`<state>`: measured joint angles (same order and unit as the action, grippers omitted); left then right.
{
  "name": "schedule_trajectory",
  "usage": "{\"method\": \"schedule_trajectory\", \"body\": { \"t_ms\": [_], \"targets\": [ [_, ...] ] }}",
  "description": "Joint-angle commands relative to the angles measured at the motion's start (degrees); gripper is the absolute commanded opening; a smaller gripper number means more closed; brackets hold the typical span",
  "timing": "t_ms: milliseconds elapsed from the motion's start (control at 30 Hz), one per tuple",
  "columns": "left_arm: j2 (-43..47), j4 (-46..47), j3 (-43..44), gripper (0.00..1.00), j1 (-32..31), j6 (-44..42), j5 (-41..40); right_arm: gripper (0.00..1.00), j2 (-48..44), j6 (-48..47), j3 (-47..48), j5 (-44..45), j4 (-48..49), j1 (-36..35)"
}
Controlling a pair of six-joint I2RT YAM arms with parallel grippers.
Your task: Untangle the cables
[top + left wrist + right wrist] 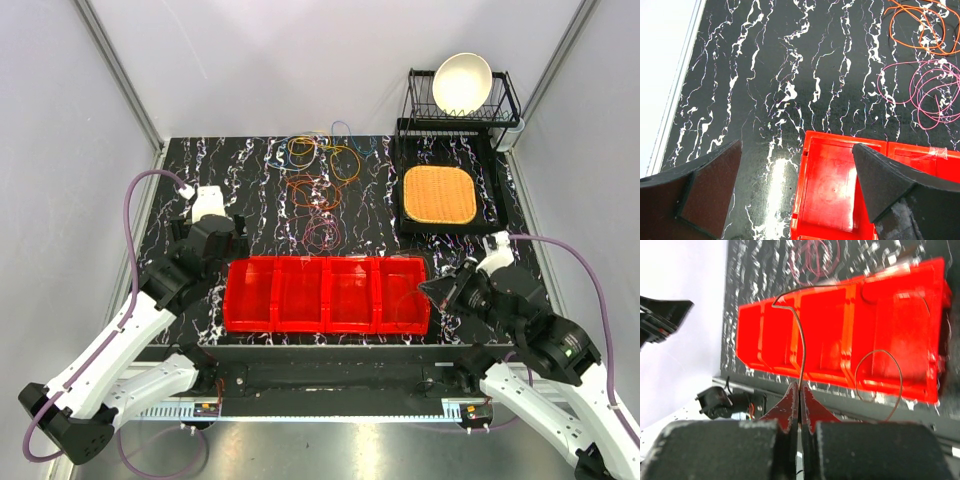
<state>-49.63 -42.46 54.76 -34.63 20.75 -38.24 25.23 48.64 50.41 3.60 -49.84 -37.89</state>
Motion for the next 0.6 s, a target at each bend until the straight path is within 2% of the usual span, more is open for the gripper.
{"method": "schedule_trajectory", "body": {
  "t_ms": [0,233,567],
  "targets": [
    [-0.12,1.06,0.70,0.96,-0.35,-0.63,-0.96,0.00,-0.10,2.60,4.25,-2.45,-6.04,-0.34],
    [-0.29,0.89,0.70,0.96,-0.35,-0.54,-1.31,0.00,-0.89,7.34,5.58,-7.36,-11.85,-0.34],
    [-0.73,0.62,0.70,0.96,-0.35,-0.36,-1.84,0.00,-1.86,11.38,2.33,-14.48,-13.00,-0.26]
  ]
}}
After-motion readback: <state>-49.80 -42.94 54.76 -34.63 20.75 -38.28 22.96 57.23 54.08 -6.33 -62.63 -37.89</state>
